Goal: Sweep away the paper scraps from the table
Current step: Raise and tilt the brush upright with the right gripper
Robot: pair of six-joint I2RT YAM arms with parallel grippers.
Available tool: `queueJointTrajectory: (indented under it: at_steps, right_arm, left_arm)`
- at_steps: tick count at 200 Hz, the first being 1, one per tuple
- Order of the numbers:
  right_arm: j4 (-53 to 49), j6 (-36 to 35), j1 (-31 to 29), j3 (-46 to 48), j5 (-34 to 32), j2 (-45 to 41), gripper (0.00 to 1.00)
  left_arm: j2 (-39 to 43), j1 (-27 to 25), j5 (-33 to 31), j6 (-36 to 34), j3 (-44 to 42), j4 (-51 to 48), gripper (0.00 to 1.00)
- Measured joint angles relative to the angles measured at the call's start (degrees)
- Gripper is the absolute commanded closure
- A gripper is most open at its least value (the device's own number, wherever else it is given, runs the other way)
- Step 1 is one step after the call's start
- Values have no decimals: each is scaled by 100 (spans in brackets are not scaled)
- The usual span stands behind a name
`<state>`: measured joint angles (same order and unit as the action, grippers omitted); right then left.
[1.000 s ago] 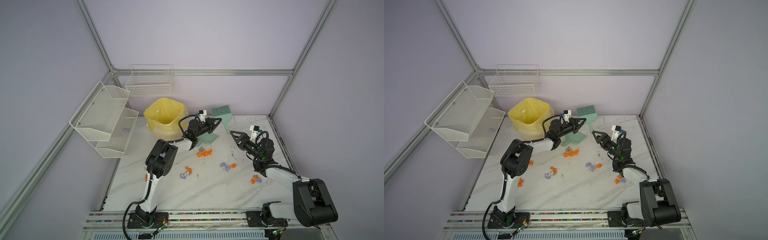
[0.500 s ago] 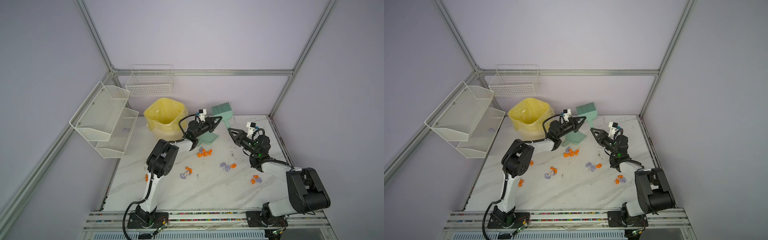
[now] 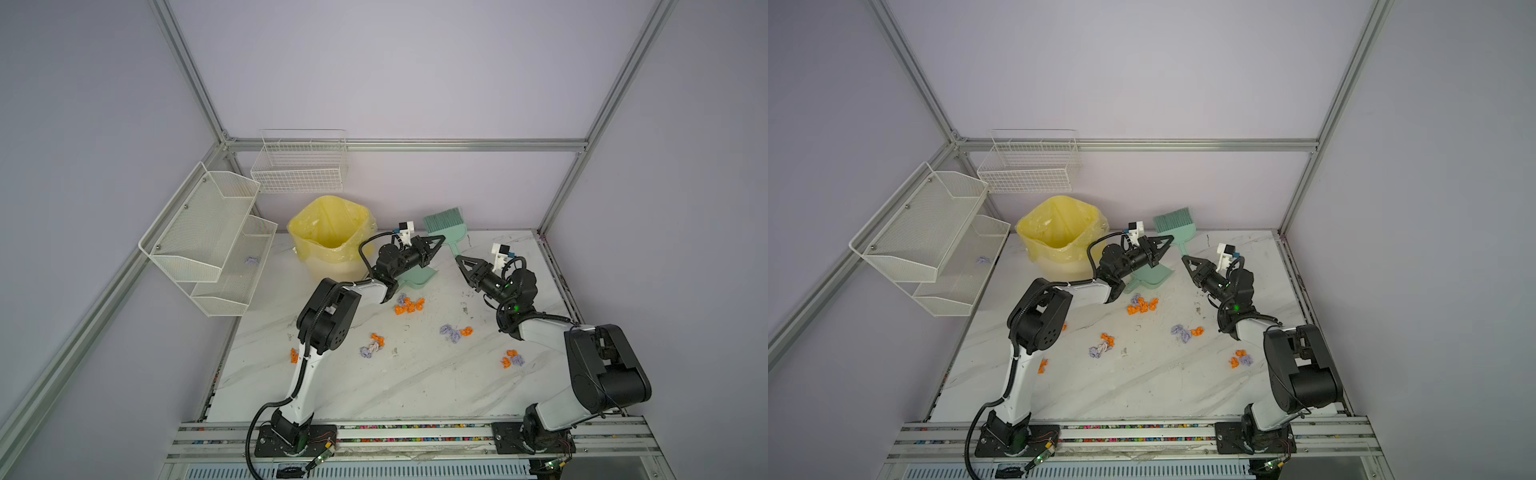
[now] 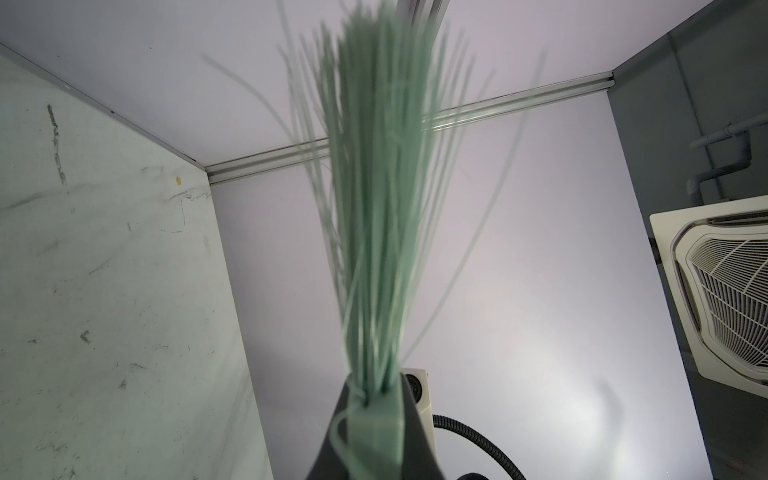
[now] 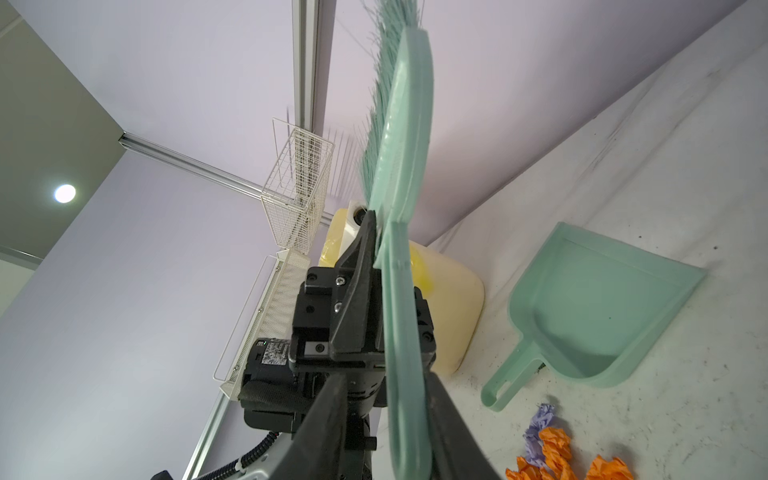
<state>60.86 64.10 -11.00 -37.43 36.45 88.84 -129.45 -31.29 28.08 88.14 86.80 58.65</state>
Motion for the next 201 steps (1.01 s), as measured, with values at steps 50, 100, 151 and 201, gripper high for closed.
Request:
queueJointTrajectory:
  at_steps: [50, 100, 151, 201]
  right_arm:
    - [-13, 20, 2, -192, -15, 164, 90]
    - [-28, 24, 2, -282, -7, 170, 100]
    - [-1016, -494, 116, -452, -39, -623, 100]
    - [-2277, -1104, 621, -828, 72, -1150, 100]
  left_arm:
    - [0, -4, -28, 85, 0, 81, 100]
    - [0, -4, -44, 136, -2, 98, 60]
    - [461, -74, 179, -199, -520, -258, 0]
    - [2090, -63, 529, -1185, -1497, -1338, 0]
